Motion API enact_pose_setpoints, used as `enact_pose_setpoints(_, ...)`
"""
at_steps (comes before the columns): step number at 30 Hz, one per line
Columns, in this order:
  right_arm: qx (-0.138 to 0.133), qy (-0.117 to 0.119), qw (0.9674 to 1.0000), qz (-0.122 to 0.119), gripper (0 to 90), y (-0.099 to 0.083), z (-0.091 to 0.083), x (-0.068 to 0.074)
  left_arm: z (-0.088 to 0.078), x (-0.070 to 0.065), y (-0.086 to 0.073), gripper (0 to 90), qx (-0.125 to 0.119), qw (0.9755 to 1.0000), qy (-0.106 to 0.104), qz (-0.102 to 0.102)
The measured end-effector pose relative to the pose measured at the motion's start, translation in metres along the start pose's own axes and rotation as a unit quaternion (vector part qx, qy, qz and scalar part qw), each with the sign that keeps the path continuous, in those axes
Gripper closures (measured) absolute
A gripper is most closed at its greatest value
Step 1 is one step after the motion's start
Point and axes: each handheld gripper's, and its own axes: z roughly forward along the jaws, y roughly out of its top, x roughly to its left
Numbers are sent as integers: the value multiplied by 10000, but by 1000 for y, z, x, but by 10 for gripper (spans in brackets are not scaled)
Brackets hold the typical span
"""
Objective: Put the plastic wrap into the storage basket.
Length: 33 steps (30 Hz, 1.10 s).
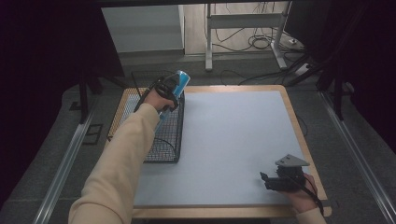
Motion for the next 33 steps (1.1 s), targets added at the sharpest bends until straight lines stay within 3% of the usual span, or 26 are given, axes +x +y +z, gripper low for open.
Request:
enact_pose_setpoints(12,-21,13,10000,-32,136,1,-1,2,0,-1,-4,308,-100,9999,43,-13)
enact_pose_setpoints(15,-21,16,10000,-29,136,0,-1,2,-5,-2,-4,296,-299,9995,69,-21)
enact_pose_setpoints(20,-29,13,10000,-42,136,0,-2,2,-9,2,-9,175,-325,9993,-57,-165)
enact_pose_setpoints(23,-29,12,10000,-34,136,0,-3,2,-15,1,-16,124,-496,9986,63,-175)
enact_pose_setpoints(29,-37,-14,10000,-38,136,0,-3,2,-31,-3,-35,91,-770,9967,-166,-190)
enact_pose_setpoints(33,-42,-30,10000,-48,136,1,-4,4,-46,-10,-51,97,-1201,9924,-247,-126)
